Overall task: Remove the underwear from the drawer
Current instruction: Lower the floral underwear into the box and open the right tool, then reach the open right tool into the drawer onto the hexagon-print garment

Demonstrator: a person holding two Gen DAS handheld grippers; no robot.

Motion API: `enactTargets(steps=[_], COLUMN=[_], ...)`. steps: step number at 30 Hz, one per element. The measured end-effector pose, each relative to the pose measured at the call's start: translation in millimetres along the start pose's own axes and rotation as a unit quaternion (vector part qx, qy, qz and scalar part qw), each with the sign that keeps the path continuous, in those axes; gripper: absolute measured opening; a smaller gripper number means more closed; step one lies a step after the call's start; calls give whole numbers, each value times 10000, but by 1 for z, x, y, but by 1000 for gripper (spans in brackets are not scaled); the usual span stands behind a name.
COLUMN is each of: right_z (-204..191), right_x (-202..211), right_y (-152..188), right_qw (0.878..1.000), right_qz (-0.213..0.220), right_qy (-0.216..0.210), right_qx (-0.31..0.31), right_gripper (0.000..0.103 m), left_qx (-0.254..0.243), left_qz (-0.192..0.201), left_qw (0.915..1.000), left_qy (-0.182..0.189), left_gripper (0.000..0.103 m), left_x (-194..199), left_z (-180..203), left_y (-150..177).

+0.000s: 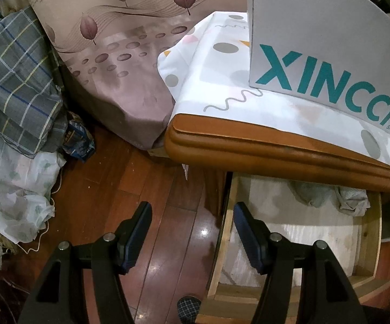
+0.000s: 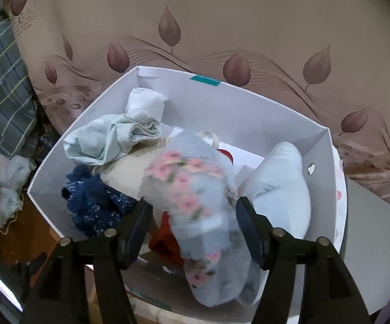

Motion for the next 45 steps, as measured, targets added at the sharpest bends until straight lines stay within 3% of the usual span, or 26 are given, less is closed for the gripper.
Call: enactTargets(steps=[10,17,22,29,34,37,45], right_z=[-6,-12,-12,-7,-5,-8,-9], right_x=[51,84,86,51,9,-17,-91], right_y=[11,59,116,205,245,263,281], right_qw=[9990,9956,9928,9895,9797,9698,9259], right_qz=[388,652,608,162,-281,-494,-803], right_qy=[-108,-47,78,77,363,520,1286], right_qx=[186,667,1025,1436,1949,2333,3461], right_gripper=[66,66,66,66,64,62,57], left_qx=[-56,41,172,280,312,341,393], left_qz=[-30,-71,-94,-128,-147,-182,-242], left_qw=[10000,9999,9997,9994,9993,9991,9988], left_qy=[-45,-121,-143,-162,-176,-153,-164], left_gripper=[64,64,64,64,64,64,64], left_x=[-2,-5,-5,-4,-5,-5,-7], left_z=[2,-7,-16,-21,-23,-25,-29], left_y=[2,1,1,1,1,2,4])
Point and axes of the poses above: each gripper's, at about its wrist camera, not at the fingertips, and x roughly against the way its jaws point, z to its right, y to its underside, the point moved 5 cm from there along -x, roughly the way its jaws point, and after that the axes turned 1 degree about -y, right-handed, at the moved point
